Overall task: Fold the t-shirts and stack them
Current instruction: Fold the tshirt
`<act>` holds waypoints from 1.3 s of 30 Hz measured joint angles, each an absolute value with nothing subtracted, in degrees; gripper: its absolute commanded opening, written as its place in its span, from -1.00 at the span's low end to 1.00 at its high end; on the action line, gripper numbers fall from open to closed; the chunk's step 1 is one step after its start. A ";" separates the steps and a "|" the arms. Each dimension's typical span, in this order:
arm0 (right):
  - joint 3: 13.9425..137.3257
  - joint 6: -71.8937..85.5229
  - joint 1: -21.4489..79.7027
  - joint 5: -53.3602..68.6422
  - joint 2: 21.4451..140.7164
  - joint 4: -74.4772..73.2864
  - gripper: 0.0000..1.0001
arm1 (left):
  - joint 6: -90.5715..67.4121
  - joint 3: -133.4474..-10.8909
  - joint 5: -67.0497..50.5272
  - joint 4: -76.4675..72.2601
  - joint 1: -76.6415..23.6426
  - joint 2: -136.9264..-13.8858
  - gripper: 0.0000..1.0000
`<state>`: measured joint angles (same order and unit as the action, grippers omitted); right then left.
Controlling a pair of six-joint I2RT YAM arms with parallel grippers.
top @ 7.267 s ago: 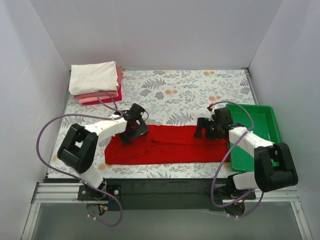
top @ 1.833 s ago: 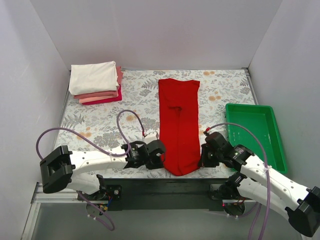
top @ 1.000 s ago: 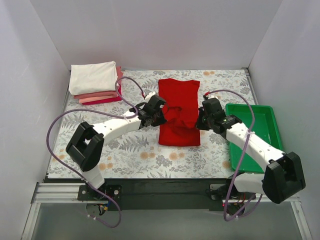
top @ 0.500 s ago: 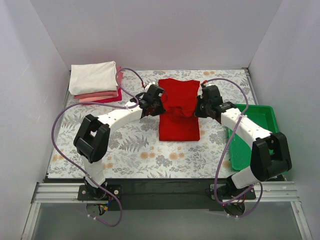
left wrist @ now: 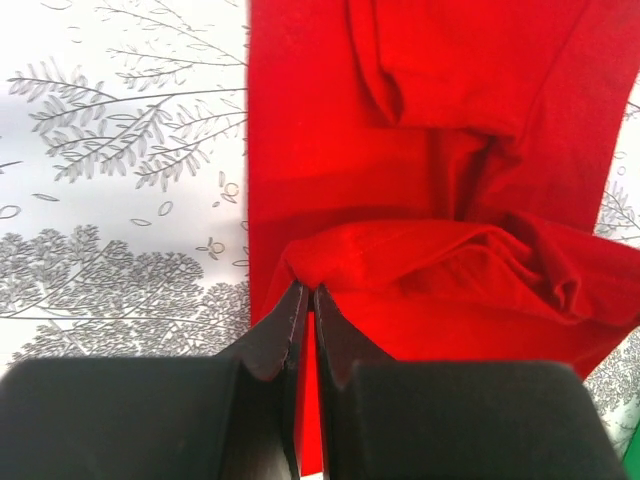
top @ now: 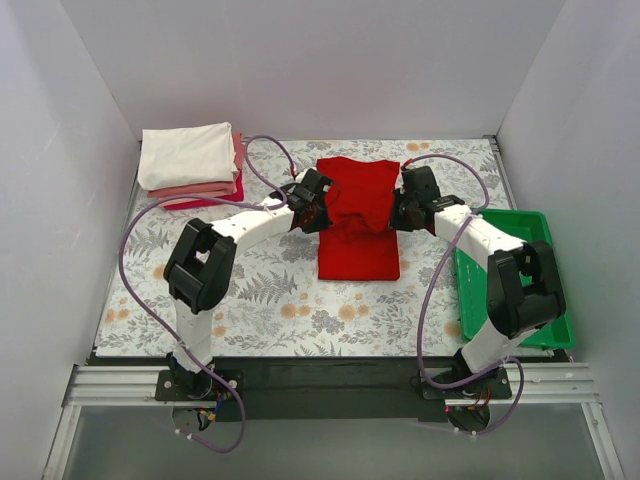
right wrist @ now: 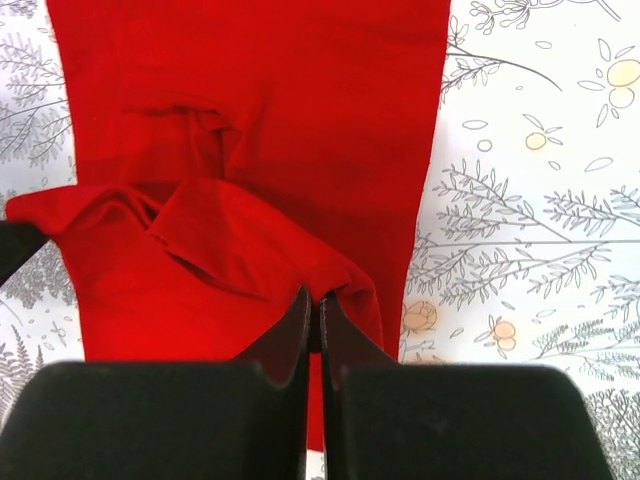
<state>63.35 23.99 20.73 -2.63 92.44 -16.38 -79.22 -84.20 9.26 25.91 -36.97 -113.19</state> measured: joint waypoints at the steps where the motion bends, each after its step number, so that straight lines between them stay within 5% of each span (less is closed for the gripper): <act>1: 63.83 24.03 20.51 -2.37 93.32 -16.34 -0.94 | -79.24 -84.36 9.26 26.24 -36.84 -113.23 -1.00; 4: 65.12 24.21 20.05 -1.87 95.59 -16.32 -0.70 | -79.31 -85.97 9.32 27.09 -36.14 -114.04 -0.85; 5: 65.56 24.18 19.90 -1.69 96.18 -16.34 -0.41 | -79.37 -86.43 9.32 27.09 -35.97 -114.39 -0.69; 7: 66.52 24.40 19.73 -1.48 97.23 -16.27 -0.13 | -79.00 -87.20 9.37 27.22 -35.57 -115.11 0.01; 10: 67.77 24.36 19.49 -1.30 97.86 -16.29 0.30 | -79.24 -87.70 9.13 27.99 -35.22 -115.72 0.40; 11: 68.12 24.36 19.49 -1.30 97.86 -16.27 0.58 | -79.13 -87.83 9.10 28.18 -35.11 -115.74 0.44; 14: 69.08 23.94 19.49 -1.21 97.82 -15.99 0.97 | -78.98 -88.12 9.13 28.25 -34.98 -115.61 0.57; 31: 52.34 23.73 19.86 9.41 81.45 -10.37 0.97 | -83.72 -64.07 -0.12 24.21 -35.16 -94.74 0.73; 39: 37.17 25.34 19.94 8.10 71.11 -10.48 0.97 | -86.00 -54.63 -5.30 21.17 -35.94 -93.10 0.59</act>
<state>37.17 25.34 19.94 8.10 71.11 -10.48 -86.00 -54.63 -5.30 21.17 -35.94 -93.10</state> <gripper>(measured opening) 0.983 0.845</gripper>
